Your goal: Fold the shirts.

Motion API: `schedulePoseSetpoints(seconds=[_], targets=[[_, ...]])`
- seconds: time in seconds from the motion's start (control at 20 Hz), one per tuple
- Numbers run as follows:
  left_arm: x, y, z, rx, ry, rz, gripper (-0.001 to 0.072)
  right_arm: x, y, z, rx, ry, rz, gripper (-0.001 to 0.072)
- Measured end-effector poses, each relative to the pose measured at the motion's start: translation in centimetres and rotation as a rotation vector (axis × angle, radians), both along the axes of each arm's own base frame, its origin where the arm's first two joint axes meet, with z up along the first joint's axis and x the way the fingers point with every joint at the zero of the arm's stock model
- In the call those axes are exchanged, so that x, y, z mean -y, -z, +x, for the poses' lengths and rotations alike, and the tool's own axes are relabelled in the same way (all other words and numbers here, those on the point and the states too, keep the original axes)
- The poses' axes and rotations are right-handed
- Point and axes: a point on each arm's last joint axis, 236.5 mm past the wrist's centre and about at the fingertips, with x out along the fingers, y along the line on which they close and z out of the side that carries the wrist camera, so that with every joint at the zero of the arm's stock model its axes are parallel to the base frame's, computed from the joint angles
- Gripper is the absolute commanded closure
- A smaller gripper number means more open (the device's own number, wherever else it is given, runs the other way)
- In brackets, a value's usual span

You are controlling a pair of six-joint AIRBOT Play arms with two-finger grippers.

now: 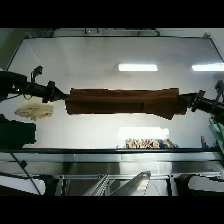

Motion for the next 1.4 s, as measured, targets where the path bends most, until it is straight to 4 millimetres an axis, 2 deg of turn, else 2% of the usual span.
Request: schedulePoseSetpoints(seconds=[0.2,0.4,0.45,0.5,0.55,0.6,0.65,0.7,0.75,0.85,0.9,1.05,1.15,1.25,1.4], targets=[[-0.2,2.2,5.0,-0.001,-0.011,0.008,0.0698,-0.4,3.2,4.6,0.024,0.017,-0.062,0.0693],[0.4,5.2,6.1,-0.055,0.044,0.016,0.0693,-0.7,5.7,6.3,0.014,0.005,-0.094,0.0693],[0.7,5.6,6.3,-0.059,0.062,0.015,0.0615,-0.8,6.1,6.3,0.011,-0.008,-0.109,0.0691],[1.0,5.8,6.5,-0.058,0.076,0.015,0.0340,-0.9,6.5,6.1,0.006,-0.023,-0.126,0.0616],[1.1,5.9,6.7,-0.057,0.087,0.017,0.0136,-1.0,6.8,5.9,0.001,-0.041,-0.146,0.0473],[1.3,5.6,7.0,-0.049,0.098,0.018,0.0057,-1.1,7.1,5.5,-0.003,-0.066,-0.172,0.0467],[1.4,5.2,7.2,-0.040,0.109,0.018,0.0070,-1.1,7.2,5.1,-0.003,-0.093,-0.204,0.0414],[1.4,4.5,7.3,-0.038,0.119,0.016,0.0071,-1.0,7.2,4.5,-0.009,-0.123,-0.241,0.0303],[1.5,3.8,7.4,-0.029,0.133,0.015,0.0071,-0.6,7.1,4.0,-0.015,-0.156,-0.289,0.0271],[1.5,2.3,7.5,-0.023,0.152,0.014,0.0071,1.2,6.5,3.1,-0.050,-0.199,-0.404,0.0126],[1.5,1.6,7.4,-0.021,0.155,0.015,0.0071,2.7,6.0,2.8,-0.077,-0.206,-0.474,0.0030],[1.5,0.2,7.0,-0.016,0.146,0.018,0.0072,7.5,5.2,2.6,-0.176,-0.165,-0.639,0.0021],[1.7,0.2,6.8,-0.022,0.132,0.018,0.0073,9.1,5.5,2.5,-0.235,-0.140,-0.667,0.0021],[2.1,0.5,6.2,-0.045,0.131,0.014,0.0073,9.0,6.7,2.1,-0.296,-0.151,-0.623,0.0021],[3.0,0.9,5.7,-0.060,0.139,0.012,0.0073,7.1,8.9,1.4,-0.369,-0.201,-0.506,0.0021]])
